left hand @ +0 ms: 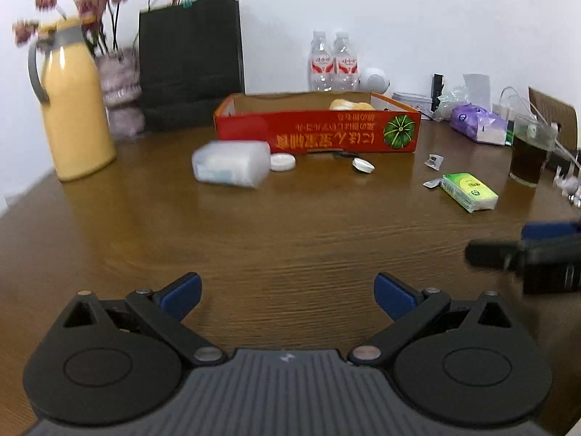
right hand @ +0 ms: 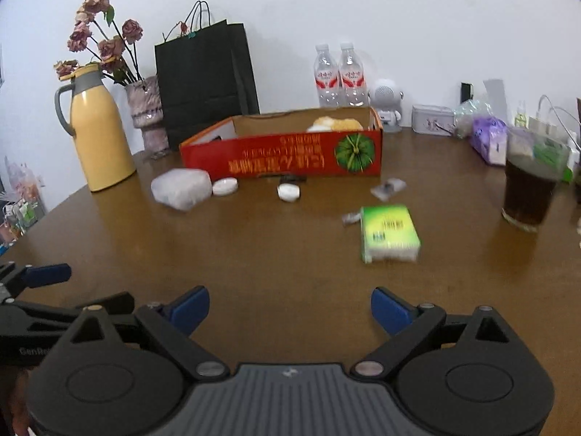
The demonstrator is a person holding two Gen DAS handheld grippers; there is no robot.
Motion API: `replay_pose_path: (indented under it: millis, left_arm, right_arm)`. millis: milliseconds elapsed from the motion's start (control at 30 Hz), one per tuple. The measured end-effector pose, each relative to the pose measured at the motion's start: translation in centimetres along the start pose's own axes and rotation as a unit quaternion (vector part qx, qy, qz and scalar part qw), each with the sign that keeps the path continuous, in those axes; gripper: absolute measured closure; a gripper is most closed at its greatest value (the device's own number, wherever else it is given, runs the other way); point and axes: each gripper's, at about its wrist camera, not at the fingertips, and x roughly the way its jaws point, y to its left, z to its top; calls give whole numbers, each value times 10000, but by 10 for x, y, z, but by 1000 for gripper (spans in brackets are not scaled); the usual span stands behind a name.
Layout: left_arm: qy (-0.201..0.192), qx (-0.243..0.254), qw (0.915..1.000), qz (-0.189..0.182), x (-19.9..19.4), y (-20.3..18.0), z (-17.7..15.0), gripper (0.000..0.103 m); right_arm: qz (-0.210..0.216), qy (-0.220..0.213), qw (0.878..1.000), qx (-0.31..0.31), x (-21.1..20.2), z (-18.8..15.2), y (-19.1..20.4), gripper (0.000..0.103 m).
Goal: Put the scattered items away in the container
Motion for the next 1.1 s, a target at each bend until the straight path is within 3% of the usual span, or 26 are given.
replay_pose_path:
  millis: [233,1100]
  left_arm:
    - [388,-287,9988,118,21,5,1,0]
    - [416,-186,9988,186,23,1,-2,0]
  right_arm:
    - [-32,343,9992,-206,23,-10,8,3]
    - [-181,370,9985,-372,27,-13,14,0]
